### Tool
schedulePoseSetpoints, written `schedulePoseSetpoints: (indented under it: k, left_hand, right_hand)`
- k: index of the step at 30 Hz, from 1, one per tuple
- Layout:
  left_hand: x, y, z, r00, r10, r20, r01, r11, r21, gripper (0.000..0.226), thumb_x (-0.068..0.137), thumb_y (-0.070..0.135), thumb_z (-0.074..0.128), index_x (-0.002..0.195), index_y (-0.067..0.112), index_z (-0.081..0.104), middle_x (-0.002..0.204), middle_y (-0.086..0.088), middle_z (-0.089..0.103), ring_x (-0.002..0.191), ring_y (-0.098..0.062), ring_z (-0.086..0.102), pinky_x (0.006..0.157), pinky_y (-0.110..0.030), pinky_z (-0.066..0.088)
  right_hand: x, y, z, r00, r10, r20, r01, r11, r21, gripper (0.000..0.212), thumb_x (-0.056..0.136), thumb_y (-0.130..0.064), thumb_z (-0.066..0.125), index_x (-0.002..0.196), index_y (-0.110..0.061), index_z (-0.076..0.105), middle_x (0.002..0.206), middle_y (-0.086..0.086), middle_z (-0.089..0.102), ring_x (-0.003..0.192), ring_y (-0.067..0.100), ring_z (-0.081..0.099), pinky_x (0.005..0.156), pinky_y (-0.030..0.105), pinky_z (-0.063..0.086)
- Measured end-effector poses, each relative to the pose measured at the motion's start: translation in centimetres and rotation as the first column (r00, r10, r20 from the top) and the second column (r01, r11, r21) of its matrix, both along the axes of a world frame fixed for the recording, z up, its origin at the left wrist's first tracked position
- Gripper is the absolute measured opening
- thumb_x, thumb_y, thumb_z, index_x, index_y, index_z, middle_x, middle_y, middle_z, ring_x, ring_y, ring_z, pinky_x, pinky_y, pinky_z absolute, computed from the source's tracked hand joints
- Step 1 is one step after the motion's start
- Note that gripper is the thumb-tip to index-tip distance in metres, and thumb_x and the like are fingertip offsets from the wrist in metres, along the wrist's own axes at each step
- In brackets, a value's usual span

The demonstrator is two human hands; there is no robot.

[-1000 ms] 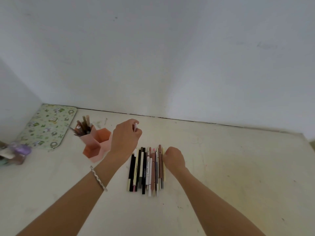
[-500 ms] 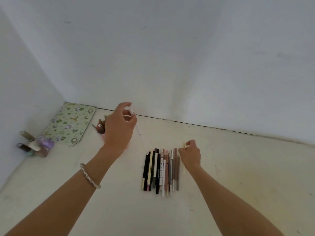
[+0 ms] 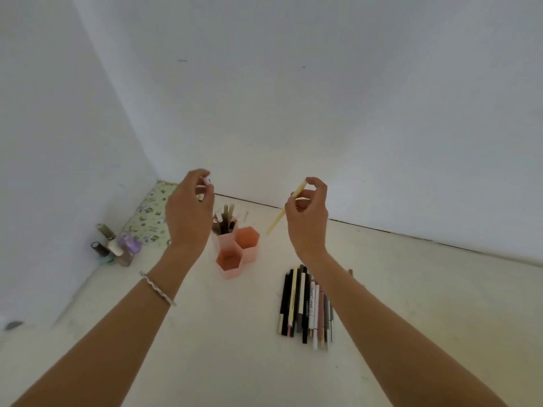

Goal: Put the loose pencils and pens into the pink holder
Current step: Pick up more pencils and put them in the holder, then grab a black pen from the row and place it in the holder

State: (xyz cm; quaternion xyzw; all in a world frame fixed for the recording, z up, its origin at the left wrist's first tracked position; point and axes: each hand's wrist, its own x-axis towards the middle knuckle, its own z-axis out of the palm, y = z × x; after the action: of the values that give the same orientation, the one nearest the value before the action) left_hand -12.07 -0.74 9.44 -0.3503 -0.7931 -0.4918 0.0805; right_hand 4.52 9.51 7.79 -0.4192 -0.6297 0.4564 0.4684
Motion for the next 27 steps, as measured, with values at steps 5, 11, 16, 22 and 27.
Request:
schedulePoseSetpoints:
  k: [5, 11, 16, 22, 27]
  left_hand:
    - [-0.6, -1.2, -4.4, 0.997, -0.068, -0.018, 0.055, 0.908, -0.415, 0.025, 0.094, 0.023, 0.060, 0.117, 0.021, 0.070, 0.133, -0.001, 0.060, 0.127, -0.021, 0.046, 0.097, -0.037, 0.043]
    - [-1.8, -2.0, -4.1, 0.998, 0.034, 0.045, -0.028, 0.990, -0.141, 0.036, 0.089, 0.012, 0.054, 0.124, 0.017, 0.060, 0.126, -0.004, 0.059, 0.121, -0.024, 0.049, 0.098, -0.026, 0.033]
    - [-1.1, -2.1, -3.1, 0.994, -0.054, 0.100, 0.063, 0.994, -0.085, 0.041, 0.086, 0.003, 0.054, 0.122, 0.021, 0.058, 0.119, 0.003, 0.056, 0.097, -0.010, 0.057, 0.079, -0.032, 0.052]
    - [2.1, -1.8, -2.0, 0.996, -0.089, 0.009, 0.089, 0.995, -0.046, 0.016, 0.084, 0.006, 0.053, 0.096, 0.017, 0.053, 0.098, 0.004, 0.052, 0.073, -0.009, 0.053, 0.059, -0.028, 0.051]
    - [7.8, 0.1, -4.4, 0.949, -0.316, 0.008, 0.306, 0.914, -0.266, 0.022, 0.082, 0.005, 0.060, 0.087, 0.022, 0.047, 0.084, 0.009, 0.049, 0.067, -0.010, 0.048, 0.057, -0.029, 0.049]
  right_hand:
    - [-1.6, -1.2, -0.2, 0.999, 0.031, 0.012, -0.031, 0.999, 0.009, 0.036, 0.092, -0.011, 0.057, 0.120, -0.027, 0.040, 0.088, -0.004, 0.063, 0.075, 0.000, 0.064, 0.062, 0.010, 0.049]
    - [-4.9, -2.6, 0.0, 0.992, 0.123, 0.013, -0.124, 0.987, 0.101, 0.033, 0.094, -0.016, 0.056, 0.114, -0.034, 0.038, 0.095, -0.003, 0.065, 0.082, 0.006, 0.067, 0.074, 0.021, 0.055]
    - [-6.8, -3.8, -2.3, 0.900, 0.248, 0.358, -0.335, 0.919, 0.207, 0.026, 0.097, -0.015, 0.051, 0.117, -0.027, 0.039, 0.091, -0.003, 0.064, 0.081, 0.019, 0.065, 0.073, 0.036, 0.055]
    - [-5.1, -4.0, -3.9, 0.877, 0.014, 0.480, -0.307, 0.784, 0.539, 0.022, 0.083, 0.001, 0.062, 0.103, -0.004, 0.068, 0.107, 0.011, 0.065, 0.099, 0.026, 0.061, 0.090, 0.035, 0.048]
    - [-0.4, -1.5, -3.7, 0.915, -0.047, 0.401, -0.129, 0.907, 0.401, 0.034, 0.084, 0.005, 0.052, 0.115, -0.007, 0.062, 0.110, 0.005, 0.064, 0.095, 0.022, 0.061, 0.086, 0.037, 0.050]
